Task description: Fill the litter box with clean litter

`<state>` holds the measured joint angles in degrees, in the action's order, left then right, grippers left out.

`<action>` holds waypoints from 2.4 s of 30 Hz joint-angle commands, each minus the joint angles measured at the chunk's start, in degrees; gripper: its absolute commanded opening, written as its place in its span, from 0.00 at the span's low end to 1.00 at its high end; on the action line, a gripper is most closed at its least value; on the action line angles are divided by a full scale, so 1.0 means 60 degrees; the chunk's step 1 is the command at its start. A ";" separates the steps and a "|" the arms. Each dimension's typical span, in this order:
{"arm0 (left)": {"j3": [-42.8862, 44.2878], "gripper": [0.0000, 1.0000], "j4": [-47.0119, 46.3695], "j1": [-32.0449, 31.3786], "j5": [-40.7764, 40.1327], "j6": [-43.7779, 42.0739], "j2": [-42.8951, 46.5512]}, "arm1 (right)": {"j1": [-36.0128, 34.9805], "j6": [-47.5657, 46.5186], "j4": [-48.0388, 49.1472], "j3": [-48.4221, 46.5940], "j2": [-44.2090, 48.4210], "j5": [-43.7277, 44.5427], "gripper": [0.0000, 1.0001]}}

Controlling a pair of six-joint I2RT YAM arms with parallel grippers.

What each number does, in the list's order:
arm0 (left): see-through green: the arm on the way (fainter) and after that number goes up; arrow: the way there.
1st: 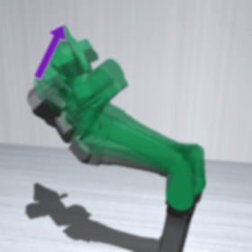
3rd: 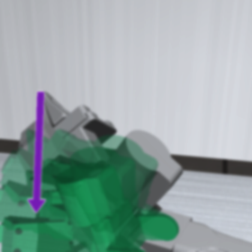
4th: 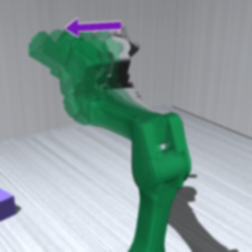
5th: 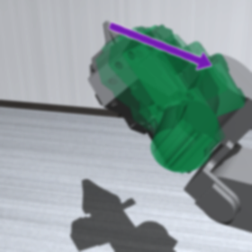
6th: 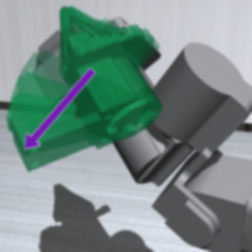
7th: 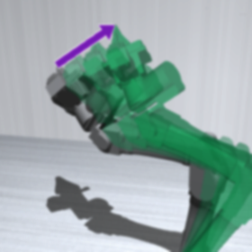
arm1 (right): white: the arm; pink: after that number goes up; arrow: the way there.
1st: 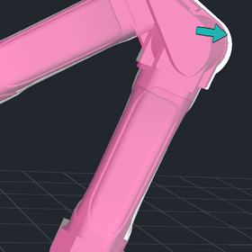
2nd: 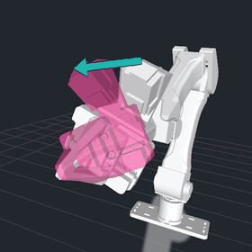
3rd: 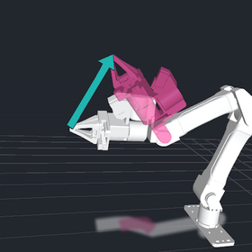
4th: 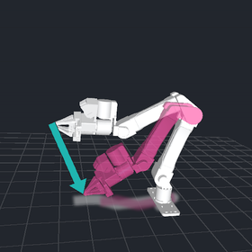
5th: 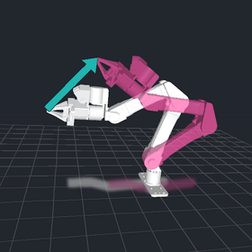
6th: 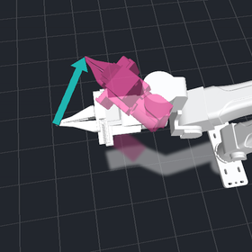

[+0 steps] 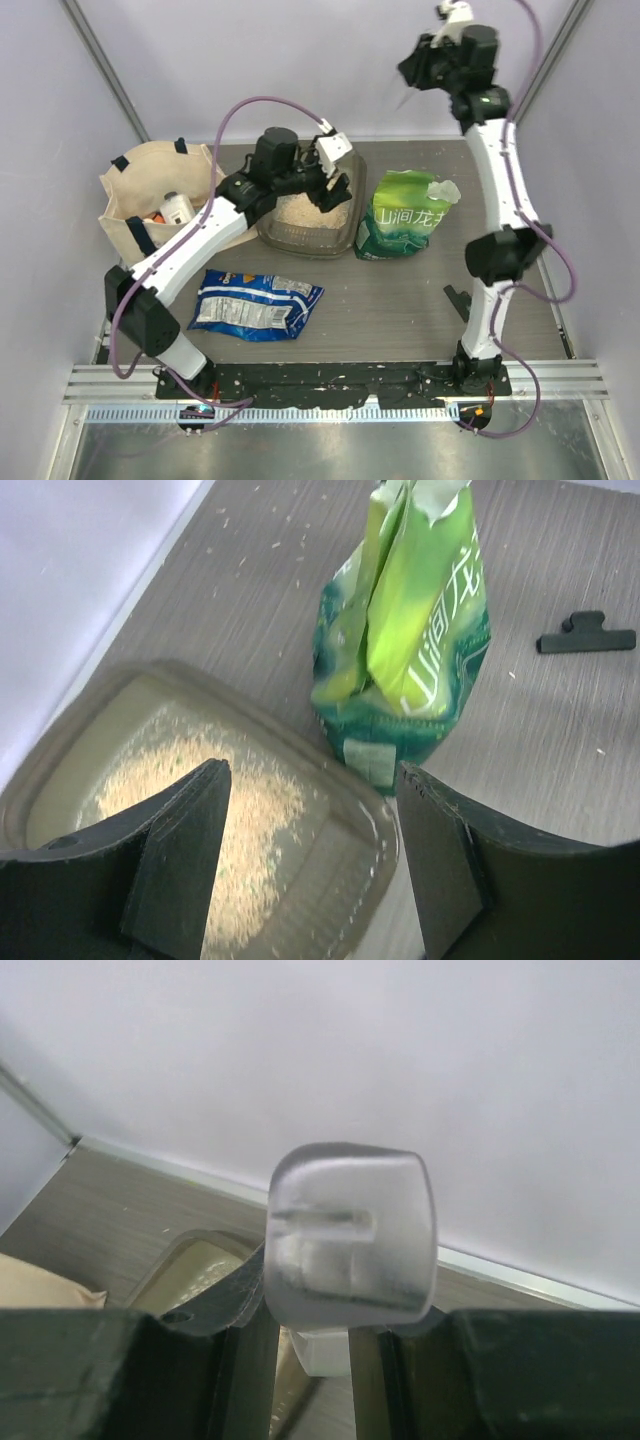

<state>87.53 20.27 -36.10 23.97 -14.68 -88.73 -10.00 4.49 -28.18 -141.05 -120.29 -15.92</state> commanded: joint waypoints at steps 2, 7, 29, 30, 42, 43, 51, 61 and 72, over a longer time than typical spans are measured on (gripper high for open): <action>0.1435 0.71 -0.1064 -0.0516 0.0414 -0.0396 -0.1382 | 0.1474 -0.0498 -0.0062 0.2410 0.3253 -0.0406 0.01; 0.2550 0.71 -0.1561 -0.0839 0.0473 0.0058 -0.2437 | 0.2325 -0.1128 -0.0897 0.5337 0.5294 -0.1154 0.01; 0.2610 0.01 -0.2046 -0.1396 0.0620 0.0995 -0.2820 | 0.2575 -0.3458 -0.1396 0.8319 0.6455 -0.2603 0.01; 0.2581 0.00 -0.2017 -0.1410 0.0649 0.1010 -0.2805 | 0.2575 -0.3517 -0.1411 0.8304 0.6281 -0.2648 0.01; 0.2112 0.00 -0.1855 -0.1499 0.0547 0.1055 -0.2292 | 0.1712 -0.0912 0.2732 1.2710 0.7640 0.0584 0.01; 0.2112 0.00 -0.1841 -0.1499 0.0547 0.1069 -0.2278 | 0.1667 -0.0823 0.2880 1.3105 0.7685 0.0704 0.01; 0.2199 0.00 -0.1914 -0.1499 0.0561 0.1245 -0.2351 | 0.0539 0.0771 0.2500 1.3883 0.7143 0.0195 0.01; 0.2112 0.00 -0.1899 -0.1499 0.0576 0.1289 -0.2277 | 0.2031 0.2822 0.1579 1.2510 0.7114 -0.1095 0.01; 0.2126 0.00 -0.1724 -0.1499 0.0503 0.1143 -0.2321 | 0.4872 0.5359 0.1999 1.2068 0.6352 -0.5298 0.01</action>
<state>100.05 10.66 -44.91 26.63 -7.73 -105.56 16.03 30.52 -18.85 -66.98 -81.58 -37.26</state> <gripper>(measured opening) 0.015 0.336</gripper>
